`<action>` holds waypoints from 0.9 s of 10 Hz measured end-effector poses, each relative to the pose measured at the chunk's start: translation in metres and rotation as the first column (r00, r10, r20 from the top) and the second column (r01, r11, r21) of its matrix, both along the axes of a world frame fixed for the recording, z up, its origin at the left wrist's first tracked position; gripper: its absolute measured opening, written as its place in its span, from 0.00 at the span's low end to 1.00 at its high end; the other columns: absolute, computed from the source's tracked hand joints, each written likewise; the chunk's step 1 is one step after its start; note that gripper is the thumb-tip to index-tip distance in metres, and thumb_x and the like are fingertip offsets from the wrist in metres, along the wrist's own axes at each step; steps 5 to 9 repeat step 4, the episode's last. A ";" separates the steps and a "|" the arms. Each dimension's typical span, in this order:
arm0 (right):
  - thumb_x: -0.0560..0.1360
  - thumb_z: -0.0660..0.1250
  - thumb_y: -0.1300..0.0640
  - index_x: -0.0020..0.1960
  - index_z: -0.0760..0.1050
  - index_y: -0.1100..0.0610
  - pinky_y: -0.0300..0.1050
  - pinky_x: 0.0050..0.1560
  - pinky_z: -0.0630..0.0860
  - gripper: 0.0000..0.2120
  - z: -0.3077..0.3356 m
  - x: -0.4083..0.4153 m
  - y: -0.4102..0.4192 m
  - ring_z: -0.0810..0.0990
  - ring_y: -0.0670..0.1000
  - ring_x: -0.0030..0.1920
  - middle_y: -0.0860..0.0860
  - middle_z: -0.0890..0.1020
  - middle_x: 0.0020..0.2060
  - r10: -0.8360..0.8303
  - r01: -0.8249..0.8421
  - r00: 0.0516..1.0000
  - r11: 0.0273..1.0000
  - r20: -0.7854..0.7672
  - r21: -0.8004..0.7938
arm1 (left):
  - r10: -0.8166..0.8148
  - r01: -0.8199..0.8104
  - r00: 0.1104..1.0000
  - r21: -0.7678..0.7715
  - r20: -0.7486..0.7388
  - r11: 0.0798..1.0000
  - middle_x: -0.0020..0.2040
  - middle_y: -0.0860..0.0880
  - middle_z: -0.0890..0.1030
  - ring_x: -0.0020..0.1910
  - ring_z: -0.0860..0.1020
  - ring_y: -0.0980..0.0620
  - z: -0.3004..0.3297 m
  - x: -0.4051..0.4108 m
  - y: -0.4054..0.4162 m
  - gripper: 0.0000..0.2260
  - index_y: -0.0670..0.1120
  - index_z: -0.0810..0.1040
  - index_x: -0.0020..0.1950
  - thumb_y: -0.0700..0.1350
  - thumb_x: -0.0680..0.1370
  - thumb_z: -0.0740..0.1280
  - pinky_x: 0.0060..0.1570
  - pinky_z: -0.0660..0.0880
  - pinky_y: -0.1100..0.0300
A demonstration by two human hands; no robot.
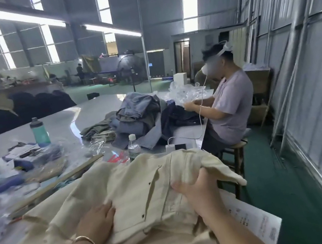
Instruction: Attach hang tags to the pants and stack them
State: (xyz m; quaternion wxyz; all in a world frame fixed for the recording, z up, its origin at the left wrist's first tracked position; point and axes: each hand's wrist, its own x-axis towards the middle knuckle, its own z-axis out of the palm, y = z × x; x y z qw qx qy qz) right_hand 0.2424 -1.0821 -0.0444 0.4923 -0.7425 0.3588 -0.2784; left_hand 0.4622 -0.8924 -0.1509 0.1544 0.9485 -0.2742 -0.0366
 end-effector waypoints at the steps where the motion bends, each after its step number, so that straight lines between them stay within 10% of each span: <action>1: 0.68 0.77 0.48 0.56 0.63 0.52 0.41 0.54 0.66 0.27 0.001 -0.004 0.006 0.70 0.48 0.53 0.47 0.70 0.53 0.017 -0.018 0.999 1.000 0.036 0.016 | -0.012 0.013 0.999 0.023 -0.043 1.000 0.77 0.53 0.63 0.76 0.58 0.52 -0.002 0.003 0.009 0.21 0.56 0.60 0.77 0.56 0.84 0.50 0.74 0.57 0.53; 3: 0.71 0.72 0.47 0.52 0.74 0.54 0.43 0.42 0.73 0.16 0.023 -0.032 0.023 0.78 0.49 0.45 0.46 0.79 0.43 0.056 -0.119 0.978 0.942 -0.201 -0.314 | -0.039 0.038 0.999 -0.021 -0.032 0.999 0.77 0.51 0.64 0.76 0.59 0.52 0.002 -0.024 0.034 0.20 0.50 0.62 0.76 0.52 0.85 0.51 0.73 0.51 0.63; 4: 0.70 0.72 0.49 0.54 0.71 0.56 0.43 0.39 0.66 0.18 0.042 -0.037 0.039 0.75 0.53 0.50 0.51 0.77 0.50 -0.191 0.029 0.967 0.742 -0.170 -0.670 | -0.082 0.072 0.995 -0.190 -0.049 0.979 0.66 0.46 0.77 0.67 0.73 0.48 0.024 -0.047 0.048 0.20 0.45 0.77 0.65 0.55 0.81 0.57 0.62 0.62 0.64; 9: 0.70 0.72 0.49 0.54 0.71 0.56 0.43 0.39 0.66 0.18 0.042 -0.037 0.039 0.75 0.53 0.50 0.51 0.77 0.50 -0.191 0.029 0.967 0.742 -0.170 -0.670 | -0.082 0.072 0.995 -0.190 -0.049 0.979 0.66 0.46 0.77 0.67 0.73 0.48 0.024 -0.047 0.048 0.20 0.45 0.77 0.65 0.55 0.81 0.57 0.62 0.62 0.64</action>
